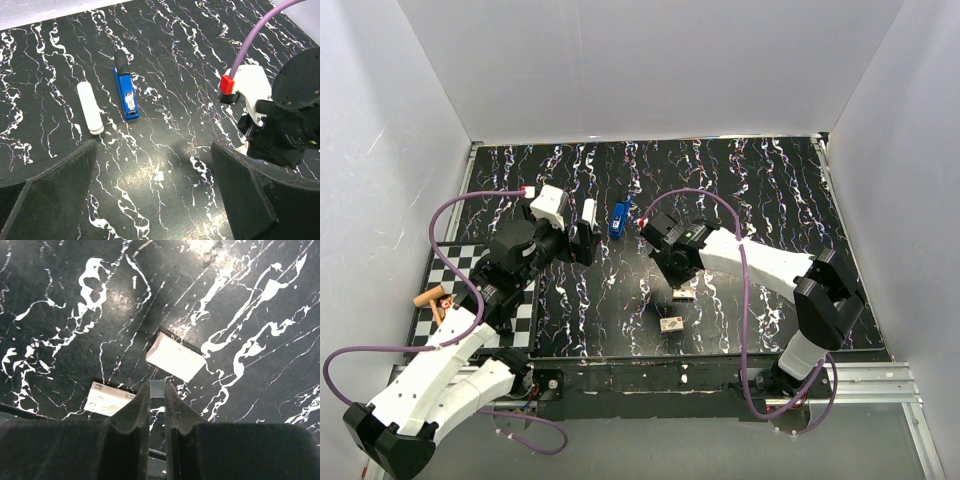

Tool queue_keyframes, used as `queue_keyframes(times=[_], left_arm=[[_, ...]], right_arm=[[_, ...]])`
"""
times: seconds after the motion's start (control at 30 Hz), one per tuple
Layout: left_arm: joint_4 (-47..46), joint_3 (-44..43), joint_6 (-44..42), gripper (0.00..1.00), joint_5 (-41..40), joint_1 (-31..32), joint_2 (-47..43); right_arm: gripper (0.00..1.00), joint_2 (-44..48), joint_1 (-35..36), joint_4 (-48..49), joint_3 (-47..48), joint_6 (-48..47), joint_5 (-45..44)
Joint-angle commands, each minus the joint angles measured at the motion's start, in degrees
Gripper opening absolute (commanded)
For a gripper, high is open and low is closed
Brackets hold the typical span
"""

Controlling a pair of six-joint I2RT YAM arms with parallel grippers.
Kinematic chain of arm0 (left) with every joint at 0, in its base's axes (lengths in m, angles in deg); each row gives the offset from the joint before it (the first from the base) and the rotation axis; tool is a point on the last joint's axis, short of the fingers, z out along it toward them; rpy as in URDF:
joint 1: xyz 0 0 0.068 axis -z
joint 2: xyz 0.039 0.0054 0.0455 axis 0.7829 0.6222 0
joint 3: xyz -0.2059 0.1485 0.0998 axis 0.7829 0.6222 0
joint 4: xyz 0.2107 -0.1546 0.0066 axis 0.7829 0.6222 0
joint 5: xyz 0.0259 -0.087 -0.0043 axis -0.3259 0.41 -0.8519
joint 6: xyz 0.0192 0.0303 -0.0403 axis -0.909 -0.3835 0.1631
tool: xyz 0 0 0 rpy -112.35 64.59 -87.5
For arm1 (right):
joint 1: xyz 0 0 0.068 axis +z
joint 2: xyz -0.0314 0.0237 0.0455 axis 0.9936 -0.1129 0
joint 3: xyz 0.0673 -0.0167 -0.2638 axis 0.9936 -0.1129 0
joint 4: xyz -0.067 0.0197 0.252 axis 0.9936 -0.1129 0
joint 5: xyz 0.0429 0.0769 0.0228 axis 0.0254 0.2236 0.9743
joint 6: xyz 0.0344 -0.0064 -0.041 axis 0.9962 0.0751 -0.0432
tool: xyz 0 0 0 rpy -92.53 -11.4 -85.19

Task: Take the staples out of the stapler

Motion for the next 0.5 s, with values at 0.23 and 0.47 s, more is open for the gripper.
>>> queue_keyframes(times=[0.23, 0.47], left_arm=[[-0.38, -0.06, -0.1, 0.98, -0.14, 0.05, -1.16], [-0.38, 0.02, -0.01, 0.98, 0.04, 0.05, -1.42]], right_arm=[[0.09, -0.66, -1.64, 4.28, -2.22, 10.6, -3.23], [0.08, -0.66, -2.6, 6.04, -4.86, 15.09, -5.35]])
